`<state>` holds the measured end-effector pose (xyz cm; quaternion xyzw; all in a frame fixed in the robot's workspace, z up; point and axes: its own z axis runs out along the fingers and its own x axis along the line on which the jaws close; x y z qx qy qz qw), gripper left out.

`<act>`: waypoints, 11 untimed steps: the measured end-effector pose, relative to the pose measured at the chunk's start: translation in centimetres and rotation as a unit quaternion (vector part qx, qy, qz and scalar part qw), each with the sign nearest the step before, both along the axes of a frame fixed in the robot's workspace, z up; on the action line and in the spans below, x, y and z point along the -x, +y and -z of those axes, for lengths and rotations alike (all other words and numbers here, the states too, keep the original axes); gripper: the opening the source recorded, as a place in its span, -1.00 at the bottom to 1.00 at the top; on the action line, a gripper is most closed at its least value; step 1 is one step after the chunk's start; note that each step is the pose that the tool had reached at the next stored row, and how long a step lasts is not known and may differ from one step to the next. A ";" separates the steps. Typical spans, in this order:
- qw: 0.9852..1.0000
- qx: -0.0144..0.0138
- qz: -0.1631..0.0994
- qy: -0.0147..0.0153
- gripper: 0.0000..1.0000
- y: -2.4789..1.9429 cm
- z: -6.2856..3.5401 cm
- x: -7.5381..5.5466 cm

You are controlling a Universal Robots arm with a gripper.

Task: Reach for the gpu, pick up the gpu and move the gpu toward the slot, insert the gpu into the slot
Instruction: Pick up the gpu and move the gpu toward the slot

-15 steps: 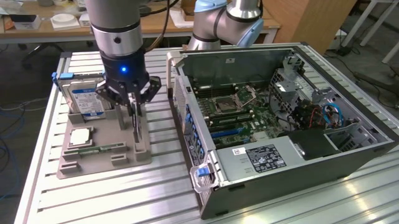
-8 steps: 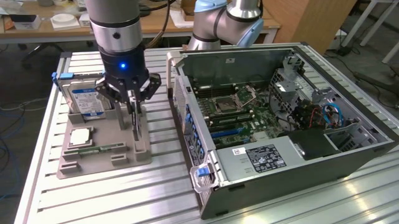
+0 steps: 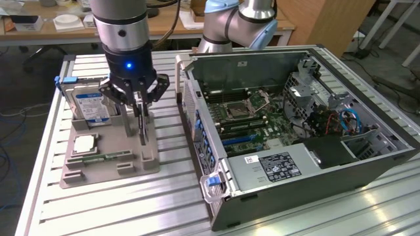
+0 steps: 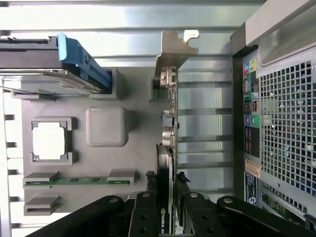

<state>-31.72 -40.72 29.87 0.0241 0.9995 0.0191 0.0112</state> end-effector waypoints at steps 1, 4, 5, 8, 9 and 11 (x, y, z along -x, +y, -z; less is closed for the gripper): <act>1.000 0.000 0.000 0.000 -0.49 0.00 -0.14 0.0; 1.000 -0.001 0.000 0.000 -0.49 -0.01 -0.58 0.0; 1.000 -0.001 0.000 0.000 -0.49 0.00 -0.68 0.0; 1.000 0.003 0.000 0.000 -0.49 -0.02 -0.85 0.0; 1.000 0.003 0.000 0.000 -0.49 -0.01 -1.01 0.0; 1.000 0.003 0.000 0.000 -0.49 -0.01 -1.32 0.0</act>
